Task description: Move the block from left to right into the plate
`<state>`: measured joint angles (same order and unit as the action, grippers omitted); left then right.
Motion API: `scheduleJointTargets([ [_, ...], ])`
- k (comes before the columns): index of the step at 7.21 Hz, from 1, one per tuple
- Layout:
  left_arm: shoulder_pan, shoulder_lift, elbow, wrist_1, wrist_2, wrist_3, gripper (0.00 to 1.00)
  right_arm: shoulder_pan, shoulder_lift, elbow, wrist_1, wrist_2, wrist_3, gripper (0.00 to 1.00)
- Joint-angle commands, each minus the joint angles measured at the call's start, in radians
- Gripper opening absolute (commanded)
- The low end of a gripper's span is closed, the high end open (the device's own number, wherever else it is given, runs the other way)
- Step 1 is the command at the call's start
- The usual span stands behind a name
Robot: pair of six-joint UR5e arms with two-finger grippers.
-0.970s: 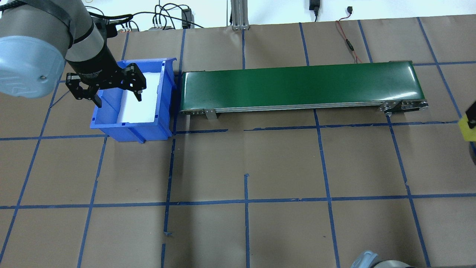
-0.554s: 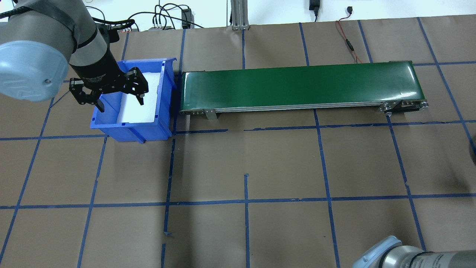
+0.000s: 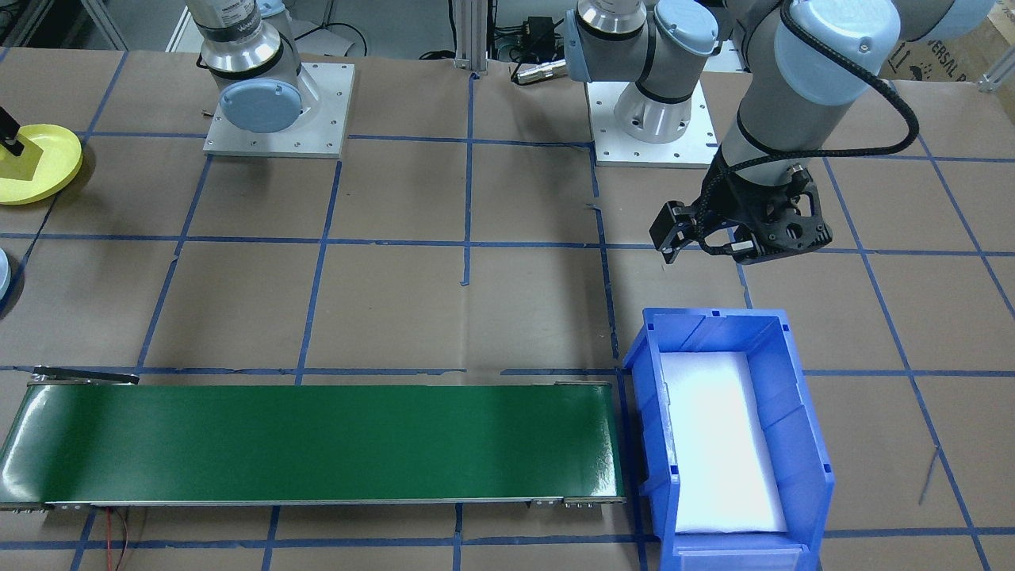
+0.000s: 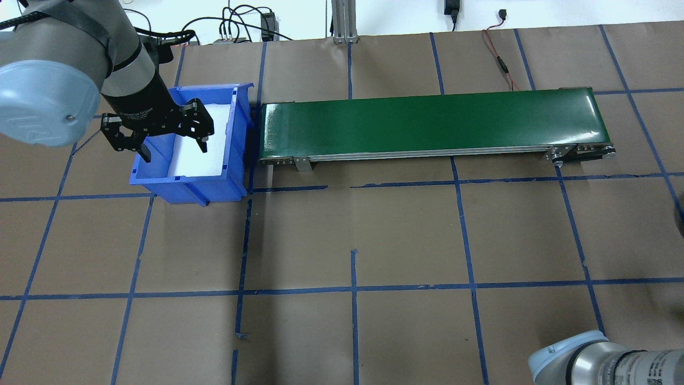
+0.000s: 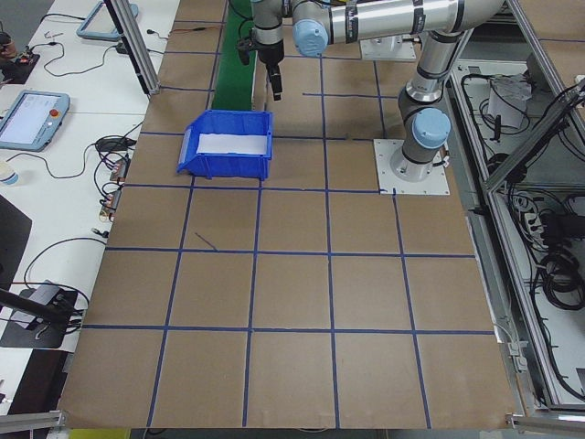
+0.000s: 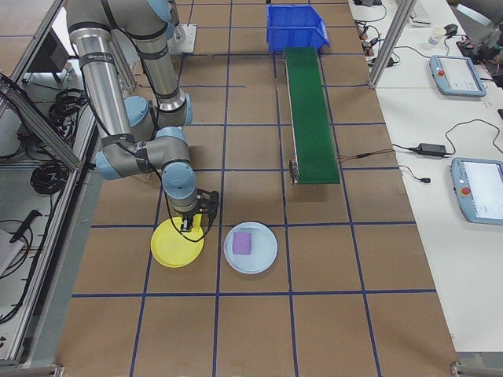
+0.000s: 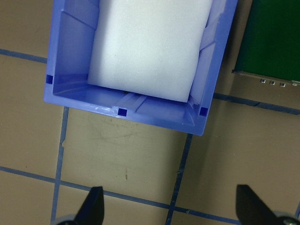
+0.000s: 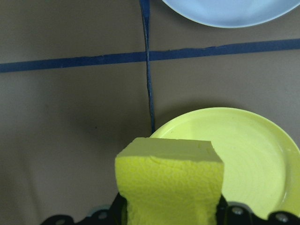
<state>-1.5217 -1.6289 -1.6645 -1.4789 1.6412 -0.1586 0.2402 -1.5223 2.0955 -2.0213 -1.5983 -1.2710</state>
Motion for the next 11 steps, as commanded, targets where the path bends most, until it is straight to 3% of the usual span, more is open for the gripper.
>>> scheduleJointTargets([
  [1, 0.0, 0.0, 0.0, 0.003, 0.002, 0.002, 1.0, -0.048, 0.01, 0.02, -0.007, 0.02, -0.089, 0.29],
  [2, 0.0, 0.0, 0.0, 0.003, 0.002, 0.005, 1.0, -0.071, 0.014, 0.018, -0.008, 0.02, -0.106, 0.32],
  [4, 0.0, 0.0, 0.0, 0.003, 0.003, 0.005, 1.0, -0.076, 0.057, 0.011, -0.094, -0.003, -0.152, 0.4],
  [5, 0.002, 0.001, 0.0, 0.003, 0.003, 0.005, 1.0, -0.09, 0.062, 0.008, -0.097, -0.011, -0.156, 0.54],
  [6, 0.0, 0.0, 0.0, 0.003, 0.005, 0.004, 1.0, -0.107, 0.062, 0.008, -0.097, -0.009, -0.191, 0.57],
  [7, 0.002, 0.001, 0.0, 0.003, 0.006, 0.005, 1.0, -0.108, 0.06, 0.008, -0.097, 0.001, -0.188, 0.68],
  [9, 0.002, 0.0, 0.0, 0.003, 0.006, 0.004, 1.0, -0.093, 0.05, 0.006, -0.091, 0.003, -0.112, 1.0],
  [11, 0.002, 0.0, 0.0, 0.003, 0.006, 0.004, 1.0, 0.018, 0.044, -0.006, -0.094, 0.005, -0.015, 1.0],
])
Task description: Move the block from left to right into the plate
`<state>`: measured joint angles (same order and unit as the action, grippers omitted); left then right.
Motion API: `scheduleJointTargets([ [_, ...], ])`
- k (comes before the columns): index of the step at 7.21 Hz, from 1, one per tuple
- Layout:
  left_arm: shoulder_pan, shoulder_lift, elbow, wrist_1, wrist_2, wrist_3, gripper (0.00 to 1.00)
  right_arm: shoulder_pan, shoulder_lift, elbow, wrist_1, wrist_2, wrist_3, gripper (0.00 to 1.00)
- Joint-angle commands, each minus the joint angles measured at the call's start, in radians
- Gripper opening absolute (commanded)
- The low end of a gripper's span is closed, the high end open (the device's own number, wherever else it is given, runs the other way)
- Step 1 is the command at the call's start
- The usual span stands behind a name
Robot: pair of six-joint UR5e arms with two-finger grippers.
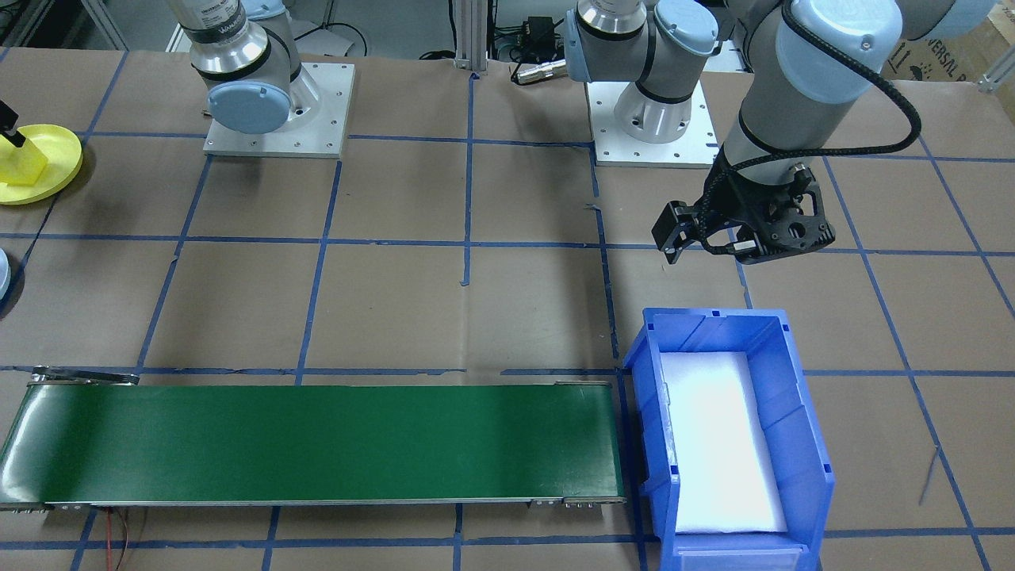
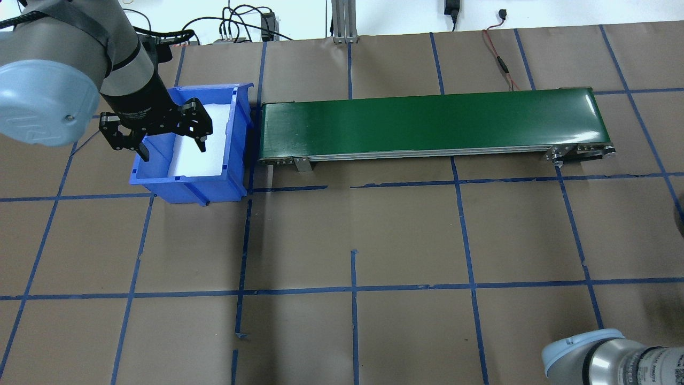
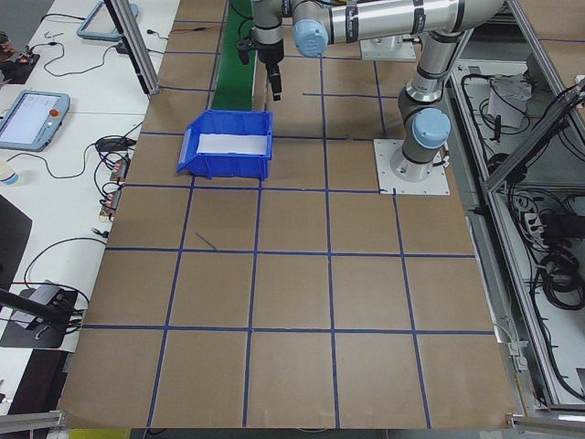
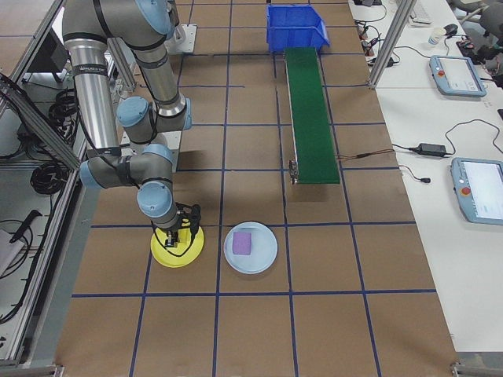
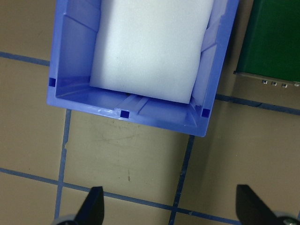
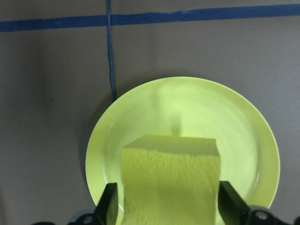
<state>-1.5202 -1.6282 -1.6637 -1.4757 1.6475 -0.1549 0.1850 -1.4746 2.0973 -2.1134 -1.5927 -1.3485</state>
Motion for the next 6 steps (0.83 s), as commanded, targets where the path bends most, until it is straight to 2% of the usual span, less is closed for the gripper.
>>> scheduleJointTargets([
  [1, 0.0, 0.001, 0.001, 0.0, 0.0, 0.0, 1.0, 0.161, -0.01, -0.055, 0.012, -0.012, 0.137, 1.0],
  [3, 0.003, 0.001, 0.007, 0.0, 0.002, 0.003, 1.0, 0.363, -0.026, -0.135, 0.077, -0.015, 0.289, 0.99],
  [4, 0.003, 0.001, 0.008, 0.002, 0.002, 0.017, 1.0, 0.48, -0.029, -0.199, 0.12, -0.068, 0.386, 0.99],
  [6, 0.006, 0.002, 0.022, 0.003, 0.003, 0.03, 1.0, 0.707, -0.03, -0.369, 0.35, -0.084, 0.673, 0.99],
])
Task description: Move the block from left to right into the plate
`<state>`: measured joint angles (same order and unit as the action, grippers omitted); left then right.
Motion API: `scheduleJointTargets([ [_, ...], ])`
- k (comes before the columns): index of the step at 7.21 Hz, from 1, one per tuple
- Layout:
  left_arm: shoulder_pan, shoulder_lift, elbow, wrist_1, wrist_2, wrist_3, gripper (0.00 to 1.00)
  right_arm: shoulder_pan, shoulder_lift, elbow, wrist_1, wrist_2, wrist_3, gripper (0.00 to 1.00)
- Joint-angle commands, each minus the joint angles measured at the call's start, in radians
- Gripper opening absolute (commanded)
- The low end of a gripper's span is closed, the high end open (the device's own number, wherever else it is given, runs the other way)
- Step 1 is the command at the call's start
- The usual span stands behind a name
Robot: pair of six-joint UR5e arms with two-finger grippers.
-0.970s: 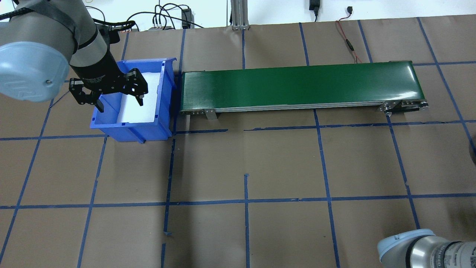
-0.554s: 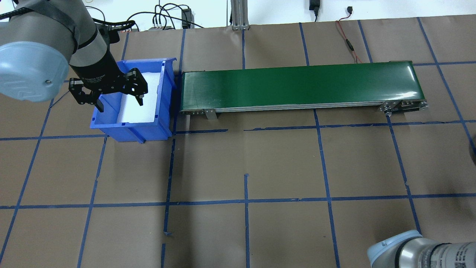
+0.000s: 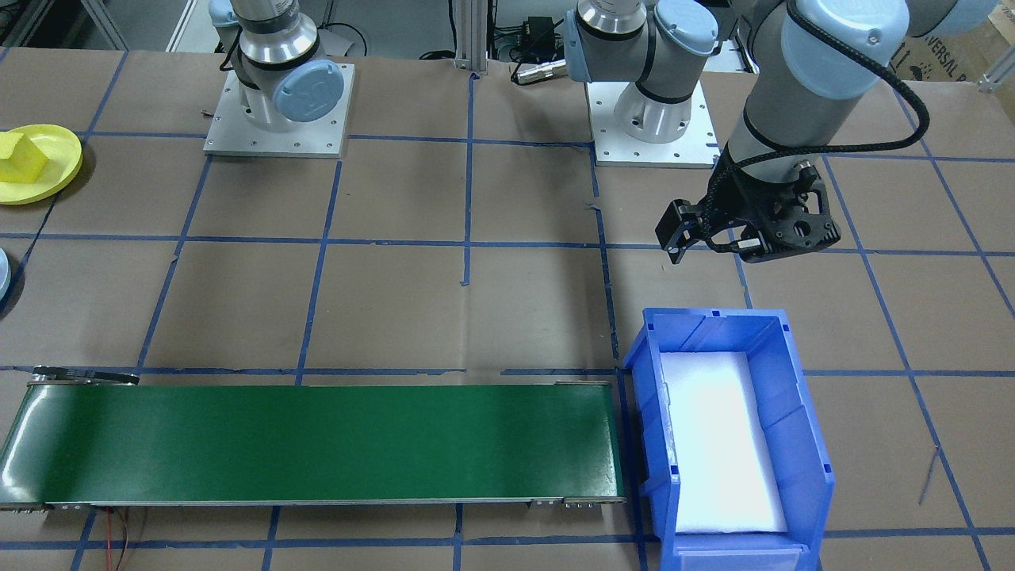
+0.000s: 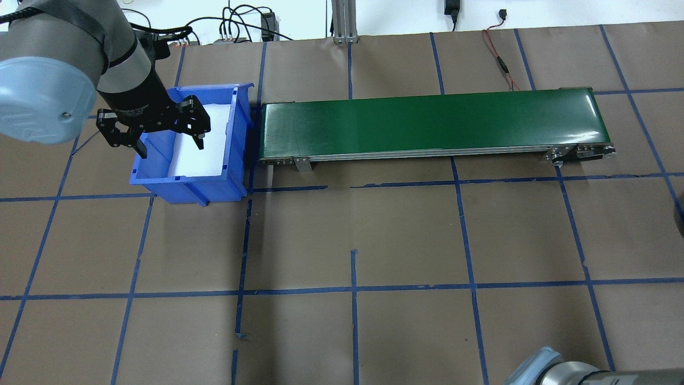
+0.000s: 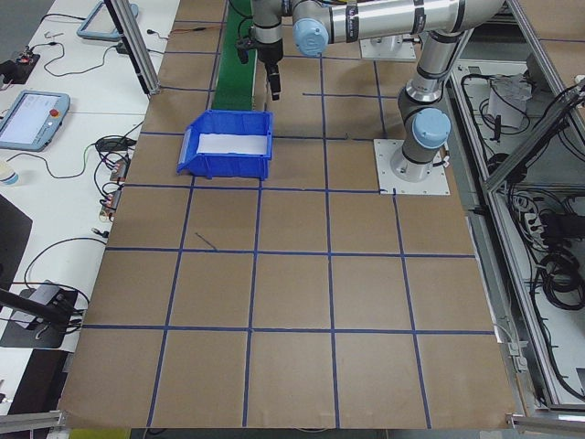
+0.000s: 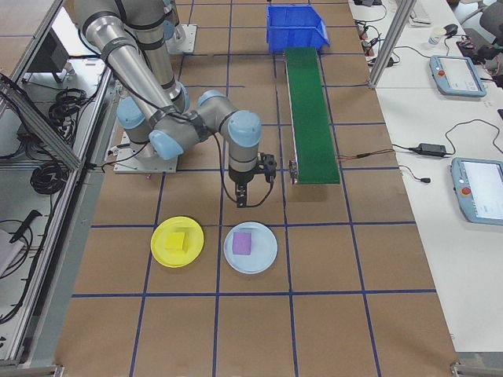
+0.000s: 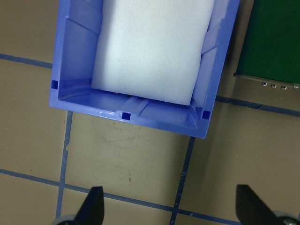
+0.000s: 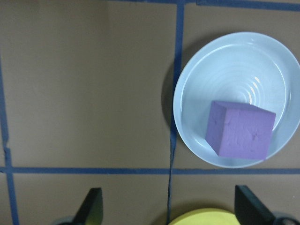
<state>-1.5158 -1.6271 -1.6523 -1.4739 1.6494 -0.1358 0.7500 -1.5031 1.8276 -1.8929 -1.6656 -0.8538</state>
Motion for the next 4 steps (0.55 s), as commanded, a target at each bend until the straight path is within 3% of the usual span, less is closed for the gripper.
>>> scheduleJointTargets([
  [1, 0.005, 0.003, 0.012, 0.0, 0.006, 0.024, 1.0, 0.264, -0.009, -0.155, 0.168, -0.026, 0.244, 0.99],
  [2, 0.005, 0.004, 0.015, -0.002, 0.007, 0.024, 1.0, 0.385, -0.023, -0.165, 0.196, -0.049, 0.347, 1.0],
  [4, -0.006, 0.003, 0.09, -0.026, 0.007, 0.022, 1.0, 0.53, -0.088, -0.211, 0.297, -0.014, 0.496, 1.0],
])
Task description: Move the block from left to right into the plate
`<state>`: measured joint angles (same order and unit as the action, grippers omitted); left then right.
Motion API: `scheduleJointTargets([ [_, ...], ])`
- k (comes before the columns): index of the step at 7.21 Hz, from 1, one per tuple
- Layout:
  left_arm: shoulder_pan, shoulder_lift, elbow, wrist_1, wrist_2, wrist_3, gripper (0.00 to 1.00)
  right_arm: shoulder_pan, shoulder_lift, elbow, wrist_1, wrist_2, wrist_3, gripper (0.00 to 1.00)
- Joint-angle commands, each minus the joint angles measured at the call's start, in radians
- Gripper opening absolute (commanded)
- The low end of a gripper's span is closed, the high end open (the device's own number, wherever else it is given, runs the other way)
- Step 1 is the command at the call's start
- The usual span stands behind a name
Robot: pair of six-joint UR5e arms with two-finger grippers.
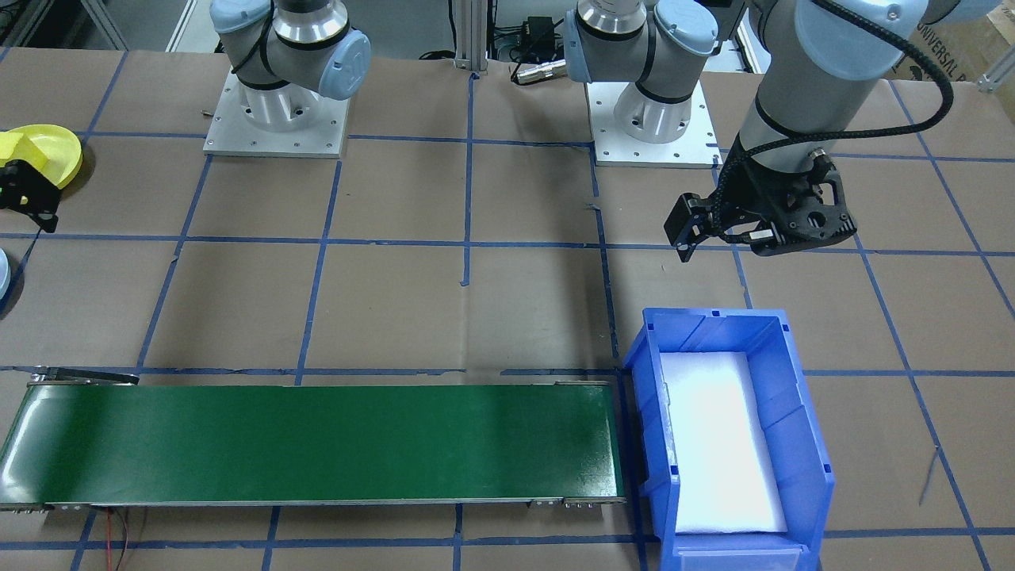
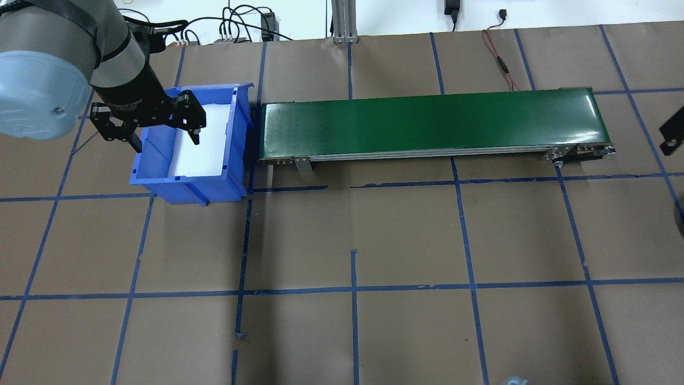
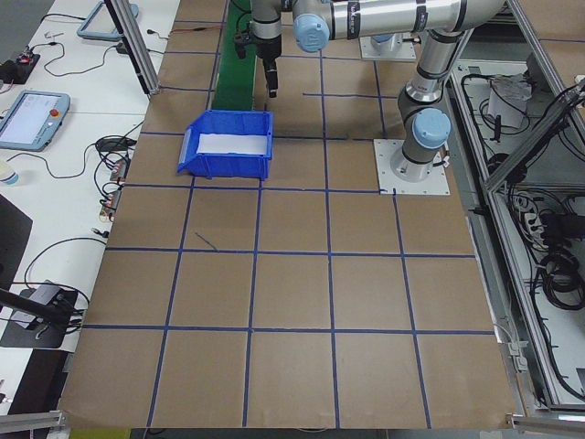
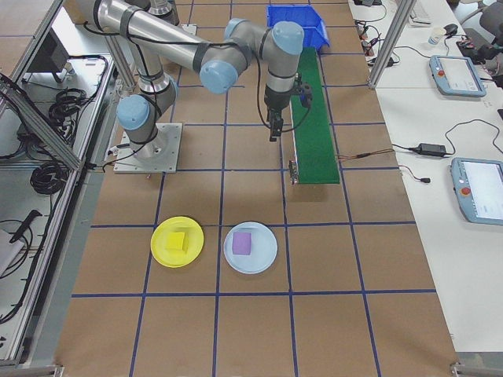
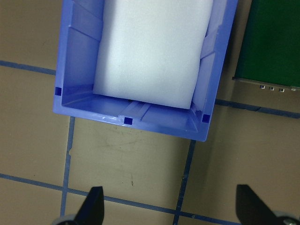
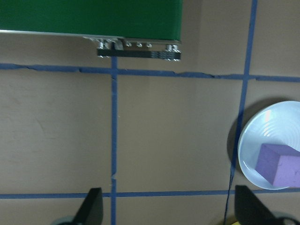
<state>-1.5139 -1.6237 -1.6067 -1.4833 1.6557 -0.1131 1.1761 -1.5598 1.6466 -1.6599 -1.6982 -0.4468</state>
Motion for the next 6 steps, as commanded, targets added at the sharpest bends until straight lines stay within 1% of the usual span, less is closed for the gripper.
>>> scheduleJointTargets([
  [1, -0.018, 0.004, 0.083, -0.091, -0.001, 0.0, 1.0, 0.228, -0.022, -0.06, 0.063, 0.067, 0.223, 1.0],
  [2, -0.025, -0.008, 0.12, -0.118, -0.001, 0.001, 1.0, 0.319, -0.004, -0.08, 0.06, 0.084, 0.277, 1.0],
  [4, -0.061, -0.016, 0.111, -0.12, -0.001, 0.001, 1.0, 0.439, 0.039, -0.08, 0.052, 0.098, 0.309, 0.98],
  [5, -0.1, -0.015, 0.108, -0.121, 0.03, -0.003, 1.0, 0.477, 0.029, -0.058, 0.069, 0.086, 0.336, 0.97],
  [6, -0.133, -0.016, 0.09, -0.118, 0.074, -0.01, 1.0, 0.484, 0.024, -0.062, 0.066, 0.1, 0.376, 0.97],
])
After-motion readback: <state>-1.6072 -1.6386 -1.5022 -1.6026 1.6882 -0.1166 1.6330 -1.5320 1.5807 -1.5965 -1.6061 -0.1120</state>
